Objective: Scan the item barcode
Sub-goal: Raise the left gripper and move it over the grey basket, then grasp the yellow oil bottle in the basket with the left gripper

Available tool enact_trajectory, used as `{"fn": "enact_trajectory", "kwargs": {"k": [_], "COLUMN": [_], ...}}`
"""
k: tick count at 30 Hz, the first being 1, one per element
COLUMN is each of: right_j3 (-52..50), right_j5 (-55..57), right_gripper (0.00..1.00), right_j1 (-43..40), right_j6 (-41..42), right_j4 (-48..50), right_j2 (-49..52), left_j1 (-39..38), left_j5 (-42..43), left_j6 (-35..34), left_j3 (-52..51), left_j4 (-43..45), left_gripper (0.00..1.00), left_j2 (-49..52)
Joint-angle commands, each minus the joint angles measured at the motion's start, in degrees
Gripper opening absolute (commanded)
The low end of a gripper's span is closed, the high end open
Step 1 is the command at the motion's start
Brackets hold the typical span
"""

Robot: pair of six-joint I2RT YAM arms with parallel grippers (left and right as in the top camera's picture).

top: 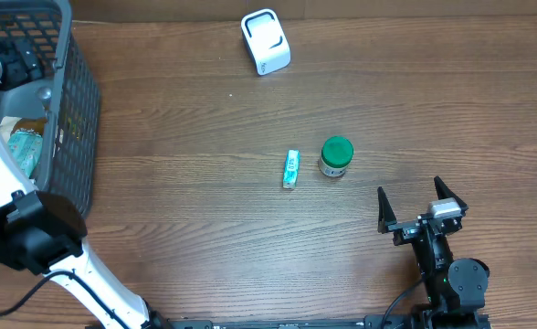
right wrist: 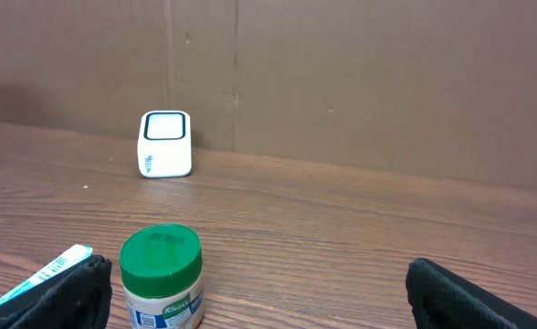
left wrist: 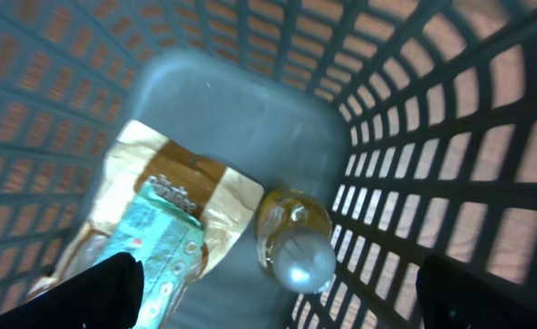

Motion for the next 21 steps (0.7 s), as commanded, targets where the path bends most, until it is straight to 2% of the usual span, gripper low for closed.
{"fn": "enact_trajectory", "kwargs": {"k": [1, 11, 15, 18, 21], "right_j3": [-0.61, -0.61, -0.61, -0.61, -0.61], "right_j5": [-0.33, -0.33, -0.33, -0.31, -0.33], "right_gripper": [1.00, 1.00, 1.00, 1.00, 1.00], "right_j1": [0.24, 0.24, 0.24, 0.24, 0.24], "right_j6": [-0.24, -0.24, -0.24, -0.24, -0.24], "right_j4": [0.15, 0.15, 0.15, 0.15, 0.15], "right_j2": [-0.39, -0.39, -0.39, -0.39, -0.39], "left_j1": [0.13, 0.11, 0.07, 0.07, 0.07], "left_j5": [2.08, 2.19, 2.16, 2.16, 2.16], "left_j6": [2.56, 3.02, 3.04, 3.02, 3.02], "left_j3": [0.28, 0.26, -0.04, -0.04, -0.04], "left_j4": [-0.72, -1.84, -1.68, -1.44, -1.25], "left_gripper": [0.91, 0.80, 0.74, 0.65, 0.63], "left_j2": [2.84, 10.34, 11.78, 11.96, 11.98]}}
